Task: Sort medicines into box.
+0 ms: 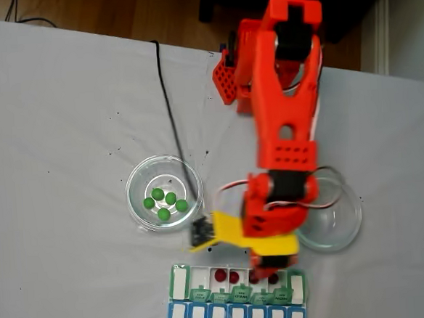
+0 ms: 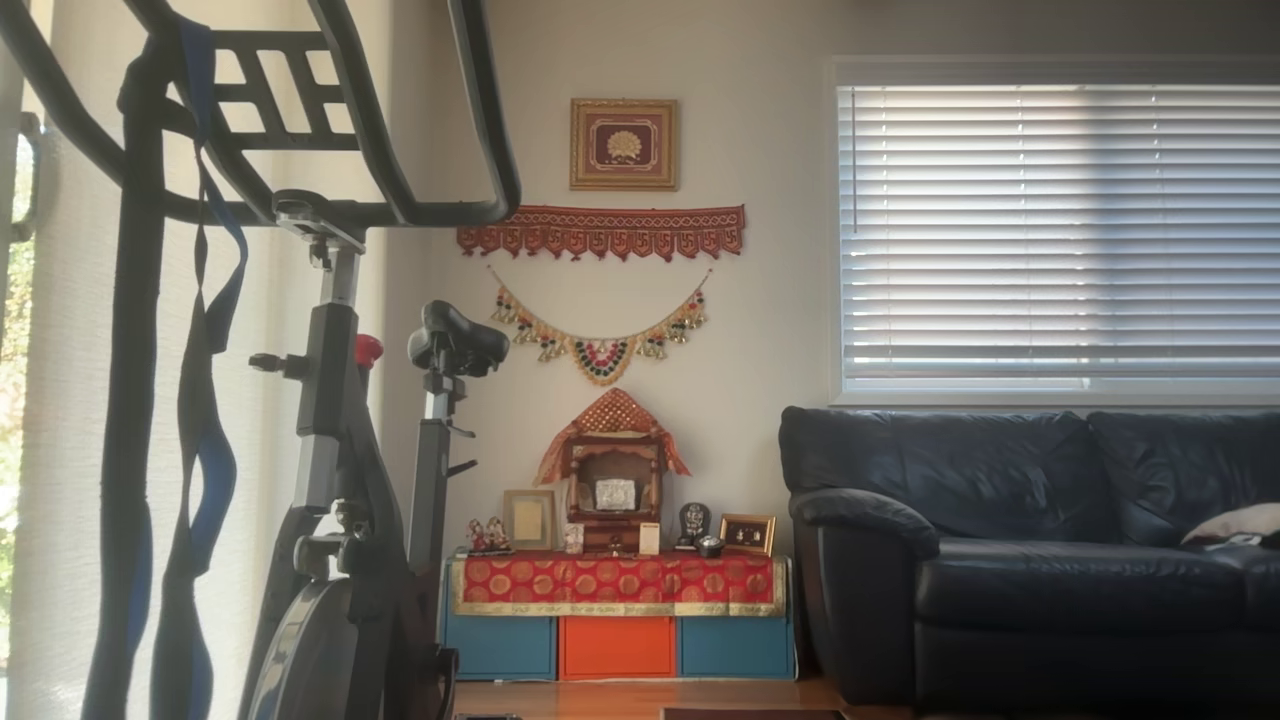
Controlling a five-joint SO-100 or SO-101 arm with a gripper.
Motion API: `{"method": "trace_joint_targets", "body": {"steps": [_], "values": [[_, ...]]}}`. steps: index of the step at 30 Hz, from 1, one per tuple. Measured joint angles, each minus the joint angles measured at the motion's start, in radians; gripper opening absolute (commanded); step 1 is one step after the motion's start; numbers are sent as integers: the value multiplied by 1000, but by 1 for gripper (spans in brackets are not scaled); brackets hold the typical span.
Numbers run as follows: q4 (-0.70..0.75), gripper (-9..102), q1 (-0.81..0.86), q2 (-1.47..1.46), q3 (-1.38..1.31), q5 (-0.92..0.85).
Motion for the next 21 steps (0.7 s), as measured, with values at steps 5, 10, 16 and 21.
{"method": "trace_joint_targets", "body": {"steps": [5,10,16,21], "values": [[175,2,-52,21,-20,-46],[344,2,-129,23,-66,-106],[494,1,-207,23,-117,-153],[589,1,-275,14,-132,-173]]}}
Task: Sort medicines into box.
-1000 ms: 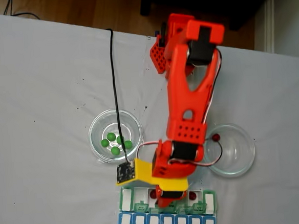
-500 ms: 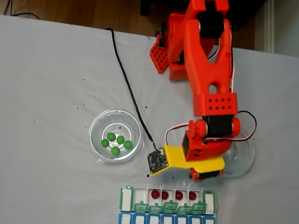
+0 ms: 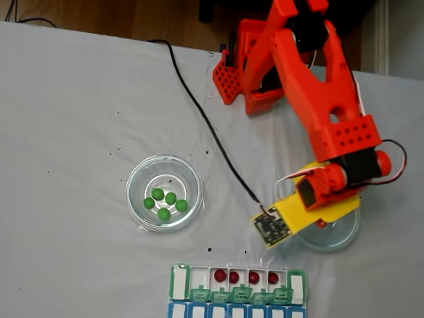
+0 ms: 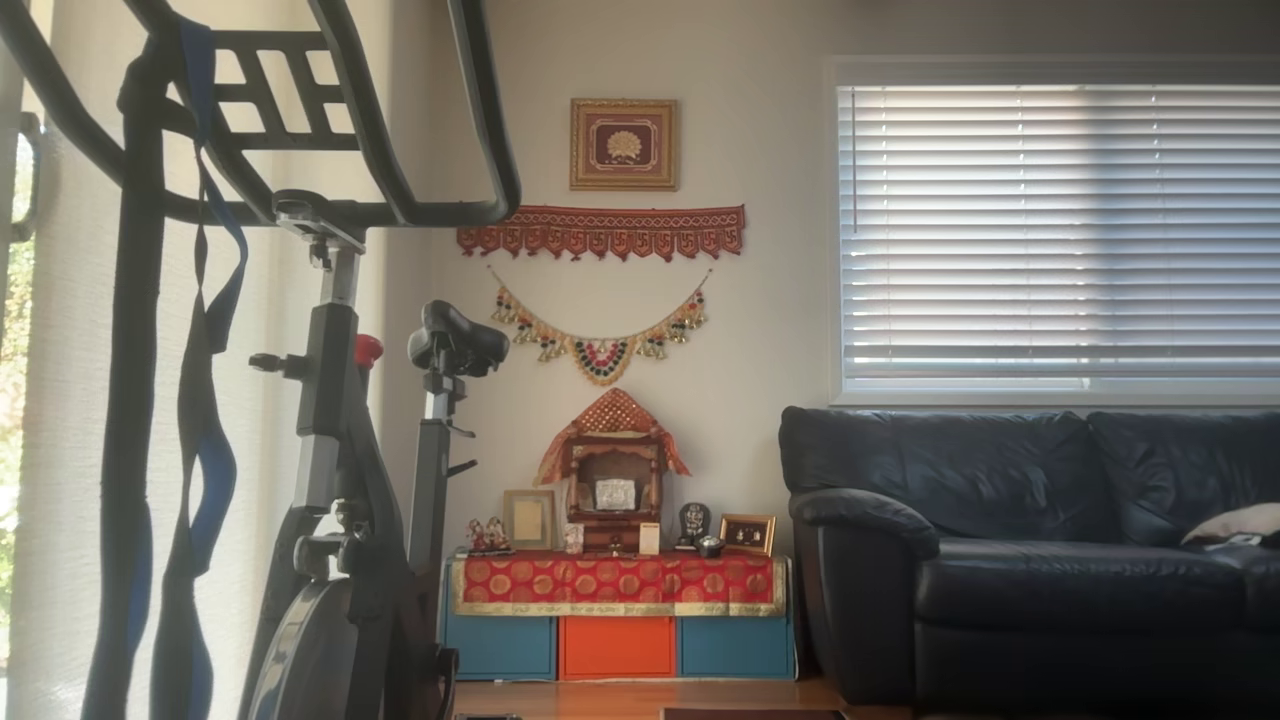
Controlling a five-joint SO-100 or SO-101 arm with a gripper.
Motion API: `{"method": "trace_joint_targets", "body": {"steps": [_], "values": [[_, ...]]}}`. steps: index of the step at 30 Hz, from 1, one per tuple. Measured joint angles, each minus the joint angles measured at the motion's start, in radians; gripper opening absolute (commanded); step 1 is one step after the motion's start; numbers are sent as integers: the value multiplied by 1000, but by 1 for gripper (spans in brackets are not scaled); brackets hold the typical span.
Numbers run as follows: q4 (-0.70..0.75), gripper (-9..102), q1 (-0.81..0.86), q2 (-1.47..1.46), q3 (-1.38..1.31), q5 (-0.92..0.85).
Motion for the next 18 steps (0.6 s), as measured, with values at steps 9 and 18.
{"method": "trace_joint_targets", "body": {"steps": [9,18], "values": [[37,1,-69,-89,0,-18],[5,1,-117,-158,0,35]]}}
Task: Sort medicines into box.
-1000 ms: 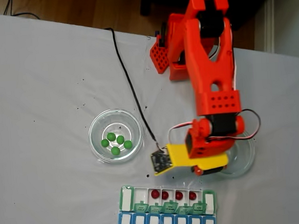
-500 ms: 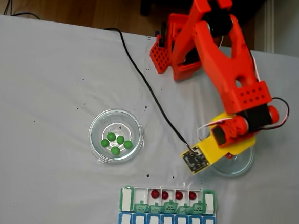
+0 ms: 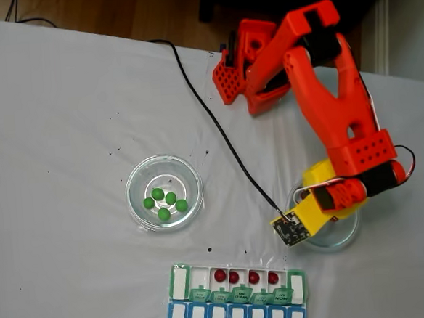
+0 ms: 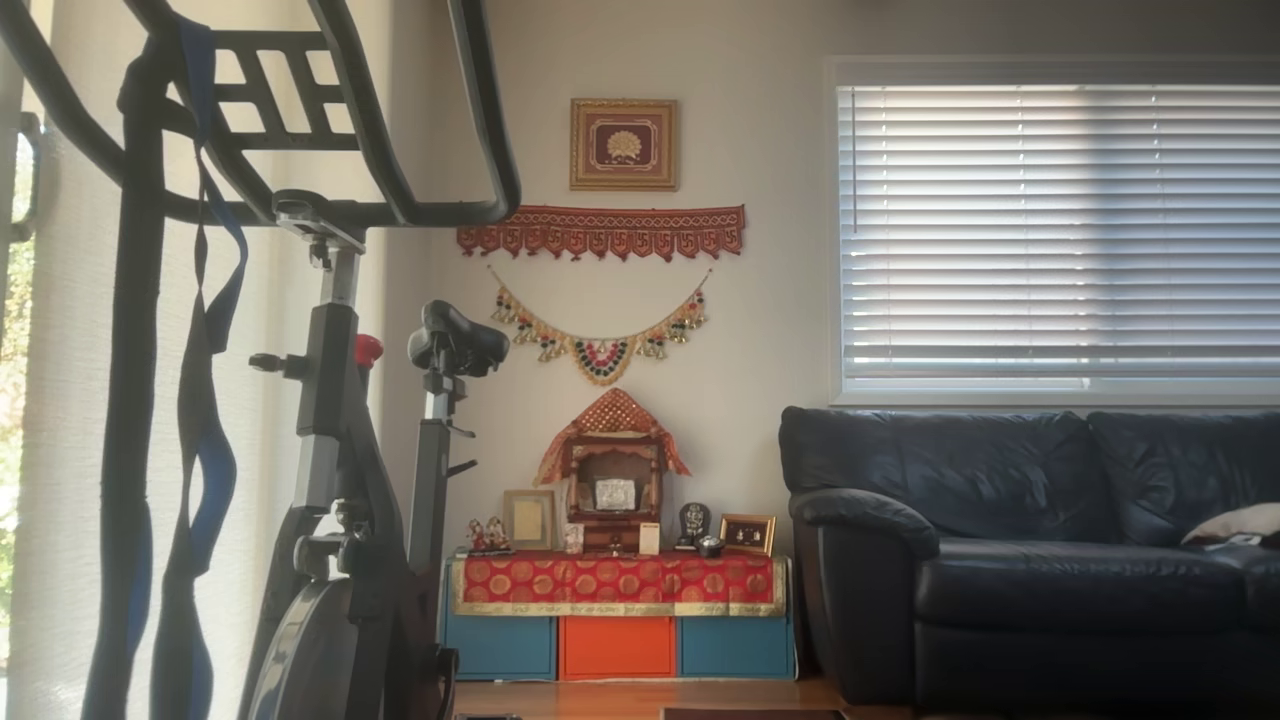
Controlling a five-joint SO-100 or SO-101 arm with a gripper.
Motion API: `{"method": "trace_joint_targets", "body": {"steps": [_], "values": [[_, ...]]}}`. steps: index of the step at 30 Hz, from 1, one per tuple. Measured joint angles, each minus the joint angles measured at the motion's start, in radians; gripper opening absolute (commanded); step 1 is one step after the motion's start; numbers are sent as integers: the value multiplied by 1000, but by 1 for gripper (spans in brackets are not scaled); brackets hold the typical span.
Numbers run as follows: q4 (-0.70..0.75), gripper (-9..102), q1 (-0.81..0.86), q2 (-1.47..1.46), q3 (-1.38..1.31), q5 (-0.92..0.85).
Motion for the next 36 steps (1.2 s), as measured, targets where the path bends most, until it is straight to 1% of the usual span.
{"method": "trace_joint_targets", "body": {"steps": [5,10,12,15,25,36], "values": [[-9,1,-8,-21,0,15],[-8,10,-8,-23,0,20],[0,15,-5,-23,0,20],[15,17,2,-23,0,18],[11,22,5,-61,0,18],[-3,23,-11,-84,0,18]]}}
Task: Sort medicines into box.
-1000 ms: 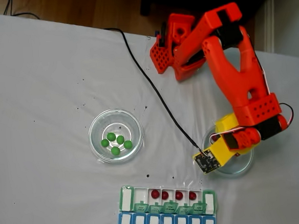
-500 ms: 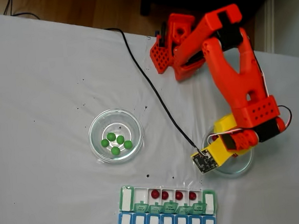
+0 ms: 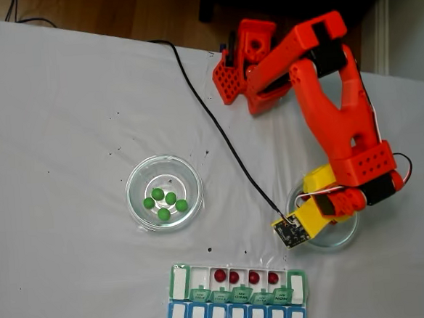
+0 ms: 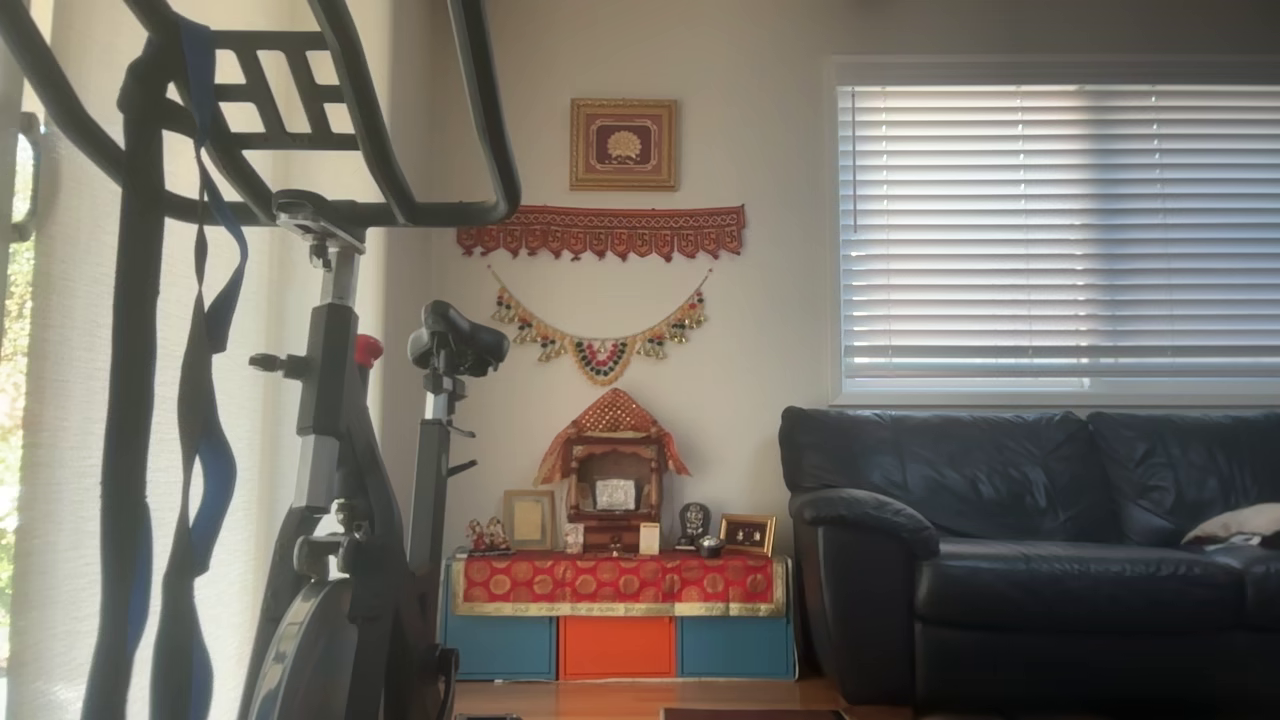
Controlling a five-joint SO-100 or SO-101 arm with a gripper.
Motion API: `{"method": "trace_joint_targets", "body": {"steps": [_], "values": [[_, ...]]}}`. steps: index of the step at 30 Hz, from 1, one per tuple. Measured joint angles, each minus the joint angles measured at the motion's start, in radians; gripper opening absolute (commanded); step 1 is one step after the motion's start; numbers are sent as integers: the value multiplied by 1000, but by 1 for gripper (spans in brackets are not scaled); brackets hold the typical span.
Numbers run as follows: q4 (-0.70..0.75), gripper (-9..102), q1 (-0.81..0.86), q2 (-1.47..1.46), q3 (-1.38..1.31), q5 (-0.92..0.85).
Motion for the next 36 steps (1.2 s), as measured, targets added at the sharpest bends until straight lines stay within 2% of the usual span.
{"method": "trace_joint_targets", "body": {"steps": [36], "values": [[-43,20,-44,-95,25,26]]}}
